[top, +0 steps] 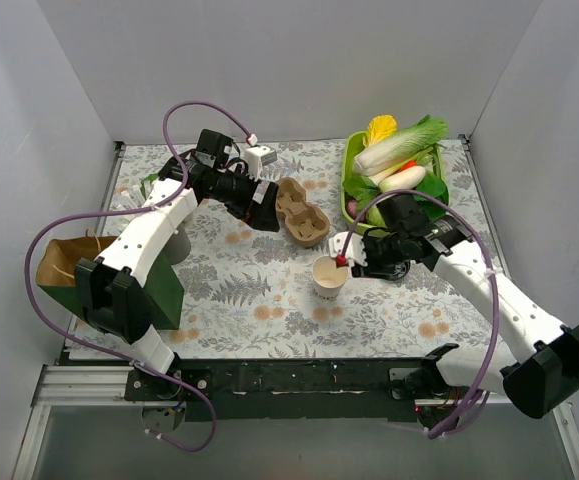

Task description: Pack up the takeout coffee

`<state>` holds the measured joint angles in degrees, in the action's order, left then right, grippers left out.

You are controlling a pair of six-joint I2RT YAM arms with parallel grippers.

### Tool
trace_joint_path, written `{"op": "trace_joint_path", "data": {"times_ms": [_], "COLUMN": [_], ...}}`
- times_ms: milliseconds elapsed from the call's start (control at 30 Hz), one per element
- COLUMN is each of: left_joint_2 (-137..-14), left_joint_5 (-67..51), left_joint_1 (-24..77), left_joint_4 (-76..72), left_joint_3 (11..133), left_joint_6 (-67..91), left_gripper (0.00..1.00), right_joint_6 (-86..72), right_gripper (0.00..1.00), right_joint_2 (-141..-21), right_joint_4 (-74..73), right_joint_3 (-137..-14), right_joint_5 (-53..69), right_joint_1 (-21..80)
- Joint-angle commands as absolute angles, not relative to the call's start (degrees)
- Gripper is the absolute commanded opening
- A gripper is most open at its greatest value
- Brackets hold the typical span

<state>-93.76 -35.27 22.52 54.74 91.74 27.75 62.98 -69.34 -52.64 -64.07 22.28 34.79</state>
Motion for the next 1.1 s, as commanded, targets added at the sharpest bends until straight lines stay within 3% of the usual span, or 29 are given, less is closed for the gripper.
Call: {"op": "trace_joint_path", "data": {"times_ms": [0, 133, 233, 533, 1067], "left_joint_2": [-91.6, -92.6, -92.9, -93.0, -93.9], "left_joint_5": [-36.2, -36.7, -37.4, -36.4, -36.6], "left_joint_1": [22.6, 22.6, 22.6, 22.9, 23.1], "left_joint_4": [53.2, 53.6, 53.9, 54.3, 54.8], "left_joint_3": [91.9, 93.3, 93.4, 93.8, 94.3], "left_joint_6": [26.5, 25.9, 26.1, 26.0, 25.6], "left_gripper": [0.98, 0.98, 0.98, 0.98, 0.98], "right_joint_6": [64.0, 67.7, 71.3, 80.1, 84.1], "right_gripper": [0.44, 0.41, 0.4, 0.39, 0.34], "right_joint_2": [-68.2, -71.5, -72.6, -73.6, -80.2], "right_joint_4": [-55.7, -52.3, -49.2, -42.1, -37.6], "right_joint_3": [-59.3, -53.1, -51.2, -44.8, -46.7], "right_joint_5": [21.9, 21.0, 20.3, 14.8, 13.2], "right_joint_1": [25.3, 14.5, 12.1, 11.5, 10.1]}}
